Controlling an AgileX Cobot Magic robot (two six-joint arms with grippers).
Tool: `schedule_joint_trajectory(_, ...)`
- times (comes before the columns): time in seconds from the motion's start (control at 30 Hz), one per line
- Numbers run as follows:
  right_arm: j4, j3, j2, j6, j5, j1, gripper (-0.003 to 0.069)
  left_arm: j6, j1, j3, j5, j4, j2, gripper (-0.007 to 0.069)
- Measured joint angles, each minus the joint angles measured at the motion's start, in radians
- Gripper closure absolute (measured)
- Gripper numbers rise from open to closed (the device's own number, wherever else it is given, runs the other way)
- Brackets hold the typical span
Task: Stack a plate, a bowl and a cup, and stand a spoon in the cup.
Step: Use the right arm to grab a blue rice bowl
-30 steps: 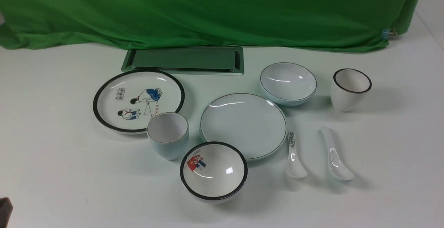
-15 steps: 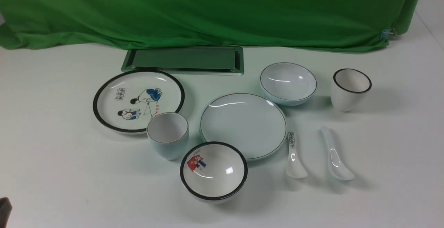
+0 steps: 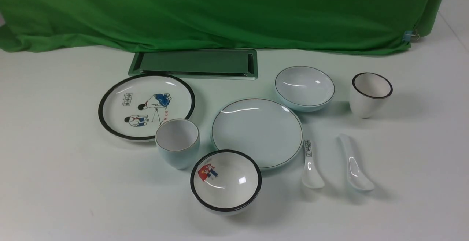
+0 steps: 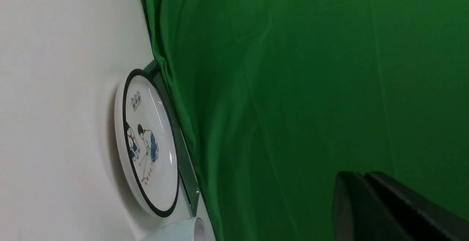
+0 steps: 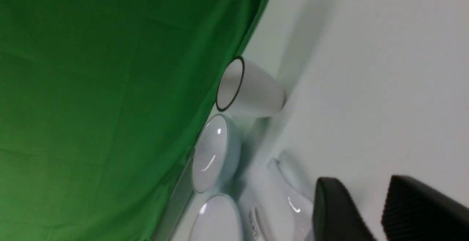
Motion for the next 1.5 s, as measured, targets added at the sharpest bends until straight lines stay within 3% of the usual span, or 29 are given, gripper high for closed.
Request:
schedule_joint_trajectory(0.1,0.001,0.0,0.0,-0.053,-0.017,0.0,0.0418,-0.001,0.0,0.0,0.0,0.019,0.0,0.0653)
schedule_joint_trajectory(0.23,0.003,0.0,0.0,-0.23,-0.059,0.0,0.0418,0.011,0.0,-0.011,0.0,0.082,-0.001,0.0653)
schedule_joint_trajectory(0.3,0.005,-0.012,0.0,-0.368,-0.062,0.0,0.0421,0.071,0.0,-0.086,0.068,0.181,-0.001,0.0653)
schedule_joint_trajectory(0.4,0.005,-0.101,0.022,-0.603,-0.05,0.0,0.0485,0.183,0.0,-0.237,0.212,0.346,0.041,0.0653)
schedule_joint_trajectory(0.5,0.005,-0.214,0.131,-0.813,-0.032,0.0,0.0608,0.34,0.0,-0.392,0.38,0.446,0.197,0.0653)
schedule_joint_trajectory(0.53,0.005,-0.223,0.141,-0.84,-0.03,0.0,0.0613,0.34,0.0,-0.392,0.38,0.45,0.197,0.0653)
schedule_joint_trajectory(0.57,0.005,-0.297,0.232,-0.933,-0.01,0.0,0.064,0.465,0.0,-0.486,0.48,0.468,0.323,0.0653)
schedule_joint_trajectory(0.6,0.005,-0.317,0.244,-0.957,-0.003,0.0,0.0642,0.48,0.0,-0.496,0.492,0.47,0.338,0.0653)
schedule_joint_trajectory(0.63,0.005,-0.402,0.361,-1.052,0.04,0.0,0.0648,0.611,0.0,-0.594,0.599,0.477,0.469,0.0653)
schedule_joint_trajectory(0.67,0.005,-0.458,0.426,-1.108,0.077,0.001,0.0649,0.664,0.0,-0.637,0.647,0.479,0.529,0.0653)
schedule_joint_trajectory(0.77,0.005,-0.57,0.552,-1.16,0.159,0.023,0.0649,0.768,-0.013,-0.745,0.769,0.483,0.678,0.0653)
schedule_joint_trajectory(0.83,0.005,-0.715,0.709,-1.222,0.303,0.095,0.0649,0.821,-0.073,-0.852,0.862,0.487,0.82,0.0653)
schedule_joint_trajectory(0.93,0.0,-0.842,0.863,-1.285,0.478,0.208,0.0649,0.857,-0.177,-0.92,0.928,0.509,0.948,0.0653)
schedule_joint_trajectory(0.97,0.0,-0.849,0.863,-1.287,0.478,0.208,0.0649,0.859,-0.194,-0.923,0.932,0.511,0.955,0.0653)
schedule_joint_trajectory(1.07,-0.023,-0.969,1.044,-1.314,0.642,0.351,0.0649,0.872,-0.337,-0.973,0.99,0.549,1.094,0.0653)
schedule_joint_trajectory(1.17,-0.046,-1.056,1.171,-1.317,0.714,0.427,0.0649,0.873,-0.409,-1.012,1.007,0.554,1.193,0.0653)
schedule_joint_trajectory(1.5,-0.067,-1.34,1.482,-1.316,0.755,0.413,0.0649,0.872,-0.431,-1.188,1.009,0.554,1.388,0.0653)
